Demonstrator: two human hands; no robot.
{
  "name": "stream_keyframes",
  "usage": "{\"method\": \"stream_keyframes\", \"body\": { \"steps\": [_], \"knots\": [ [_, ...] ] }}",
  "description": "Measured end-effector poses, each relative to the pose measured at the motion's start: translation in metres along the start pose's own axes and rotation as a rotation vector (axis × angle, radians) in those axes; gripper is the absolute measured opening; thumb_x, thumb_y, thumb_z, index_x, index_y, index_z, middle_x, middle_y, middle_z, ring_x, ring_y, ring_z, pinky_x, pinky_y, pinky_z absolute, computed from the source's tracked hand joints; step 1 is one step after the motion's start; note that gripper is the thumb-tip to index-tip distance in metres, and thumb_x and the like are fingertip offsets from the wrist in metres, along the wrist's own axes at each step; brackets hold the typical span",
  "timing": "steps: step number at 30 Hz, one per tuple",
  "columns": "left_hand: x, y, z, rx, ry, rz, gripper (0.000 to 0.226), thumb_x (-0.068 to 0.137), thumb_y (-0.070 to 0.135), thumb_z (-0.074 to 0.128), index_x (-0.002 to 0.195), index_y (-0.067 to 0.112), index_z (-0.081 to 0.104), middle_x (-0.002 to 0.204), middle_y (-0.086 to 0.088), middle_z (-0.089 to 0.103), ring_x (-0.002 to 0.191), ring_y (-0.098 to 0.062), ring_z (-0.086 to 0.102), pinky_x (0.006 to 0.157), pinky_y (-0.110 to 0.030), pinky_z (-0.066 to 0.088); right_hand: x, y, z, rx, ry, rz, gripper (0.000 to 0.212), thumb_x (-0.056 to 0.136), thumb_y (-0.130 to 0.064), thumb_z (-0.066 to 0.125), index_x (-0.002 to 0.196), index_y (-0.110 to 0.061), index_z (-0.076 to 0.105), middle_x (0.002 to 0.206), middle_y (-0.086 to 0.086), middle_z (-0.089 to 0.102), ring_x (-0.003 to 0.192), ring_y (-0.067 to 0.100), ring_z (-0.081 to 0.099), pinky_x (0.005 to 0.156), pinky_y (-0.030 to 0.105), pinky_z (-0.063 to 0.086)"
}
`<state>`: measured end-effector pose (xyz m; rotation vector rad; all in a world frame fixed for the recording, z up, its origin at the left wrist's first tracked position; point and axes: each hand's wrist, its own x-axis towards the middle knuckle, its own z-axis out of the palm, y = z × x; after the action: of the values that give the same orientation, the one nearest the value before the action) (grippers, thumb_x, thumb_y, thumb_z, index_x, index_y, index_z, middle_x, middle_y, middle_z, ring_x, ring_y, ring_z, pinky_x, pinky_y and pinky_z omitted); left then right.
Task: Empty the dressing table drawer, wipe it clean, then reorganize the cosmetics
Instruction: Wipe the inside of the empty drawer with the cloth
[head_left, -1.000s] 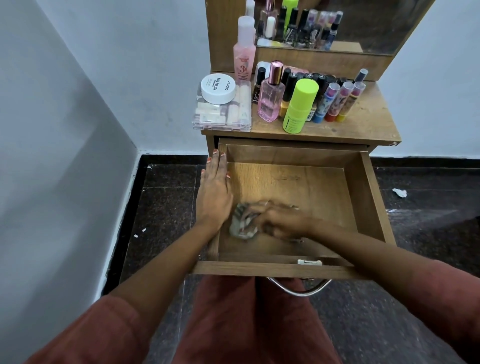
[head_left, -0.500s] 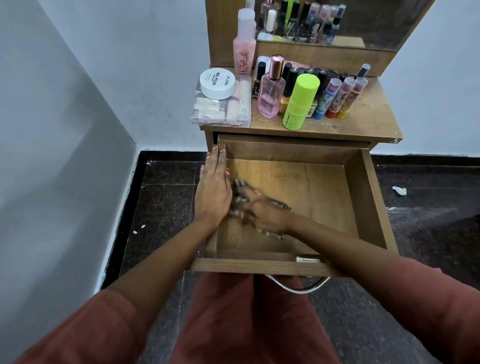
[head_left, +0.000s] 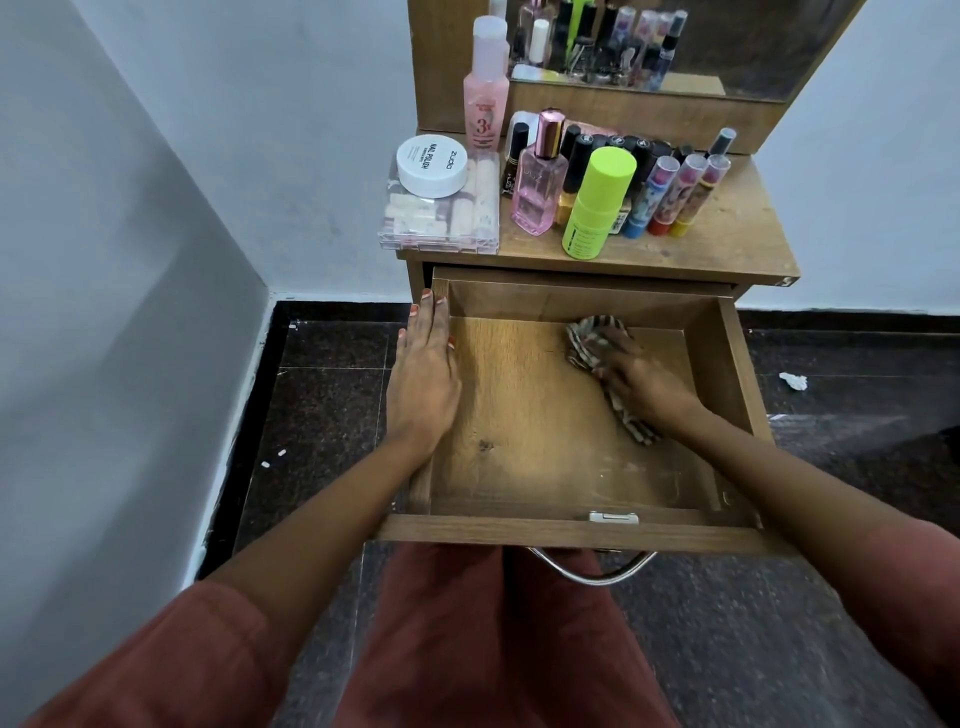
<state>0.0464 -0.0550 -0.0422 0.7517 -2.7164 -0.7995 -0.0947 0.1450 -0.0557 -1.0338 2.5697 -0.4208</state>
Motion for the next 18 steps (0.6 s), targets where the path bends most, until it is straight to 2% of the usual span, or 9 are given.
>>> {"method": "stream_keyframes", "body": {
  "steps": [4, 9, 11, 13, 18],
  "knots": [
    [0.000, 0.000, 0.000, -0.003, 0.007, -0.005, 0.050, 0.099, 0.011, 0.027, 0.147, 0.014, 0.011, 0.157, -0.002, 0.003, 0.145, -0.014, 0.002, 0.116, -0.026, 0.000, 0.003, -0.015, 0.009, 0.016, -0.037, 0.019, 0.042, 0.097, -0.016, 0.041, 0.139, -0.015, 0.039, 0.156, 0.007, 0.014, 0.142, 0.032, 0.018, 0.117, 0.041, 0.020],
    [0.000, 0.002, -0.002, -0.003, 0.000, -0.008, 0.051, 0.099, 0.010, 0.028, 0.147, 0.012, 0.012, 0.157, -0.003, 0.004, 0.145, -0.016, 0.004, 0.117, -0.026, 0.001, -0.001, -0.061, 0.026, 0.034, -0.148, -0.246, 0.031, 0.092, -0.015, 0.050, 0.122, -0.016, 0.058, 0.149, 0.006, 0.028, 0.135, 0.029, 0.028, 0.114, 0.048, 0.026],
    [0.000, 0.003, -0.002, -0.004, -0.002, -0.009, 0.051, 0.099, 0.010, 0.028, 0.147, 0.012, 0.012, 0.157, -0.002, 0.003, 0.145, -0.015, 0.004, 0.117, -0.026, 0.001, -0.003, -0.082, 0.033, 0.008, -0.225, -0.331, 0.025, 0.091, -0.015, 0.051, 0.113, -0.014, 0.063, 0.146, 0.007, 0.031, 0.135, 0.027, 0.025, 0.114, 0.047, 0.022],
    [-0.001, 0.003, -0.002, -0.009, -0.002, -0.010, 0.050, 0.099, 0.010, 0.028, 0.147, 0.012, 0.012, 0.157, -0.002, 0.003, 0.145, -0.015, 0.004, 0.118, -0.028, 0.003, -0.006, -0.097, 0.038, -0.018, -0.291, -0.400, 0.027, 0.091, -0.014, 0.050, 0.115, -0.014, 0.063, 0.143, 0.011, 0.032, 0.134, 0.028, 0.024, 0.112, 0.045, 0.019],
    [0.000, 0.003, -0.002, -0.008, -0.005, -0.009, 0.051, 0.098, 0.009, 0.028, 0.147, 0.012, 0.013, 0.157, -0.003, 0.004, 0.145, -0.016, 0.005, 0.119, -0.030, 0.007, -0.013, -0.112, 0.035, -0.055, -0.451, -0.422, 0.033, 0.089, -0.003, 0.046, 0.114, -0.013, 0.064, 0.128, 0.013, 0.038, 0.130, 0.031, 0.025, 0.110, 0.049, 0.016]
  ]
}}
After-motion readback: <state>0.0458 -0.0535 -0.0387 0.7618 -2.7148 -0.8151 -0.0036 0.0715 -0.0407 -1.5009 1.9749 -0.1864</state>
